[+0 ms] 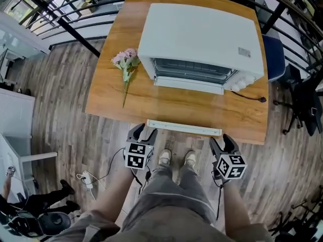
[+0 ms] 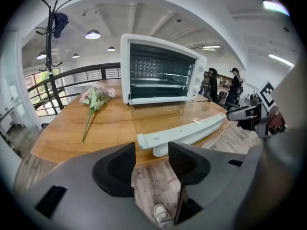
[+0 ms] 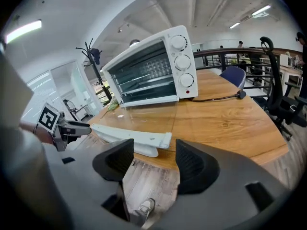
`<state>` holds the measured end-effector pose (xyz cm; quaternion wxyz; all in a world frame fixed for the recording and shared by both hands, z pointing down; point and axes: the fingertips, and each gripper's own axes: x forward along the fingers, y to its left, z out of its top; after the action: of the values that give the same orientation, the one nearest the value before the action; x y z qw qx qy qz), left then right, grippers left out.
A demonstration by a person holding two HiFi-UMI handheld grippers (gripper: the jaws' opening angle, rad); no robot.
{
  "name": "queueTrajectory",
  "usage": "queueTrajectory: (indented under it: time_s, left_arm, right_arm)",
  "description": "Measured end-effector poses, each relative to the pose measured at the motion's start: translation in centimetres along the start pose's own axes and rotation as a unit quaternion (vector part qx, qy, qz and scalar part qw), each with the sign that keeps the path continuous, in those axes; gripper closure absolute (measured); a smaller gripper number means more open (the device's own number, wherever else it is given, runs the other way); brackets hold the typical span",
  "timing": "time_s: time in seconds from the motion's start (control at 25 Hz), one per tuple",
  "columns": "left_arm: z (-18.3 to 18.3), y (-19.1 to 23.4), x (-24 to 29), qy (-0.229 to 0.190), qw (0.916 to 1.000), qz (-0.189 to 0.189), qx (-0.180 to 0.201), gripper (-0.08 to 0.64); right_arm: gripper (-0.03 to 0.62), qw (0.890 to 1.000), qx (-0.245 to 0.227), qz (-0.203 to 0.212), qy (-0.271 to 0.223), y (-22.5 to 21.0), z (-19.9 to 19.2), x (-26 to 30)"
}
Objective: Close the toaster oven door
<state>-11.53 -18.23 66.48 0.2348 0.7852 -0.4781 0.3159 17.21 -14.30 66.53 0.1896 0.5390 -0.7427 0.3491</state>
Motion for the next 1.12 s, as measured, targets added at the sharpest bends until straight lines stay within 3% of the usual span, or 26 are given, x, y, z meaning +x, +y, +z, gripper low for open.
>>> queueTrajectory:
  time_s: [0.2,0.56,0.76,0.96,1.12]
  left_arm:
    - [-1.8,-0.2,0.9,0.021,0.9991,0.015,-0.035,0.330]
    - [-2.0,-0.4,2.8,0.010,0.9991,0.012,-0.040,0.330]
    - [-2.0,-0.5,3.1,0.011,0.9992,0.013,-0.036,0.385]
    - [-1.1,-1.1,2.8,-0.002,0.9997,0.004,-0.025,0.438]
    - [0.2,-1.3,1.7,-0.018,0.9995,0.002,-0.028,0.449]
  right_arm:
    - [0.324,1.000,0.000,0.021,0.021,-1.0,-1.3,1.9]
    - [0.325,0.999,-0.016,0.045,0.016,-0.1,-1.3,3.5]
    - [0.399,0.999,-0.005,0.051,0.010,0.3,-1.8,3.8]
    - [0.411,0.999,-0.002,0.049,0.002,0.5,-1.3,3.5]
    - [0.463,0.999,-0.001,0.041,-0.015,0.4,0.1,2.5]
